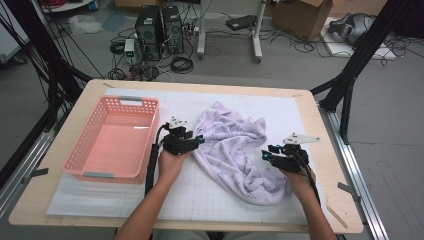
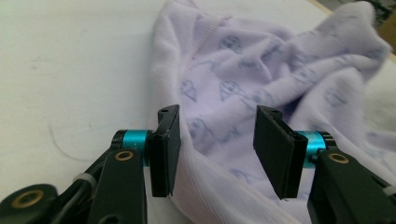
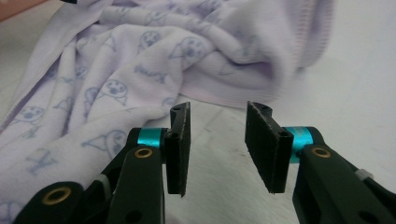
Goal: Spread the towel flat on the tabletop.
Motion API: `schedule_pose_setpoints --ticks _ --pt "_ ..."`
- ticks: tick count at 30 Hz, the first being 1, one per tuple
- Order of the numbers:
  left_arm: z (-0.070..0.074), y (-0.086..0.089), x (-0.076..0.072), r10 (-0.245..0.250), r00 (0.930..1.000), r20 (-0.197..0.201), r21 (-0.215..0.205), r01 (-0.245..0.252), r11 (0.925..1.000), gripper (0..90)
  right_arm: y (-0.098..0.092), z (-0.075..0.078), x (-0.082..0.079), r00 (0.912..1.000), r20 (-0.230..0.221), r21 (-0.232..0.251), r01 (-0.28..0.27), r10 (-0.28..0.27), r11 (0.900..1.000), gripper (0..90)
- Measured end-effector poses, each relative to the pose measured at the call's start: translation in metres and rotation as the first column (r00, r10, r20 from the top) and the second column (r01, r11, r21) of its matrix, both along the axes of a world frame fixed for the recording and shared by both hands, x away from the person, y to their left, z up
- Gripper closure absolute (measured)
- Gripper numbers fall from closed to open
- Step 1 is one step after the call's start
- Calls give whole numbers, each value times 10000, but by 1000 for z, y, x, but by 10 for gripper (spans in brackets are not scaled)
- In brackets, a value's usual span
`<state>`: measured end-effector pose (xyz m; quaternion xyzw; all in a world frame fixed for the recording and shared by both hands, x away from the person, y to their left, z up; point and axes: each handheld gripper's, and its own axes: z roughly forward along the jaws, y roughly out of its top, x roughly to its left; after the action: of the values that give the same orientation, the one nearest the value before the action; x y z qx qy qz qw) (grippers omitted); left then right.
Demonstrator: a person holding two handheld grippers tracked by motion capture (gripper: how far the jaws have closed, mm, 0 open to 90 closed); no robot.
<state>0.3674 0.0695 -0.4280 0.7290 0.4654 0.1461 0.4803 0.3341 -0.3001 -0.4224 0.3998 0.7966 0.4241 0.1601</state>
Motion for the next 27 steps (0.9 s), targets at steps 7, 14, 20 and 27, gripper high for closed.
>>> schedule_pose_setpoints --ticks 7,14,20,27 --pt "-11 -11 -16 -1055 9939 -328 1371 1090 9845 424 41 -11 23 9964 -706 -939 -537 472 9941 596" --pt "-16 -16 -19 -1297 9914 -171 1980 1305 9715 435 63 -20 29 9961 -833 -620 -329 277 9975 544" --pt "-19 -18 -26 -1038 9927 617 2997 808 9506 805 81 -23 32 9985 -471 -1049 -319 271 9940 590" --pt "-13 -4 -22 -365 9976 582 2630 200 9646 850 73 -14 38 9980 -572 -1856 -363 261 9820 836"
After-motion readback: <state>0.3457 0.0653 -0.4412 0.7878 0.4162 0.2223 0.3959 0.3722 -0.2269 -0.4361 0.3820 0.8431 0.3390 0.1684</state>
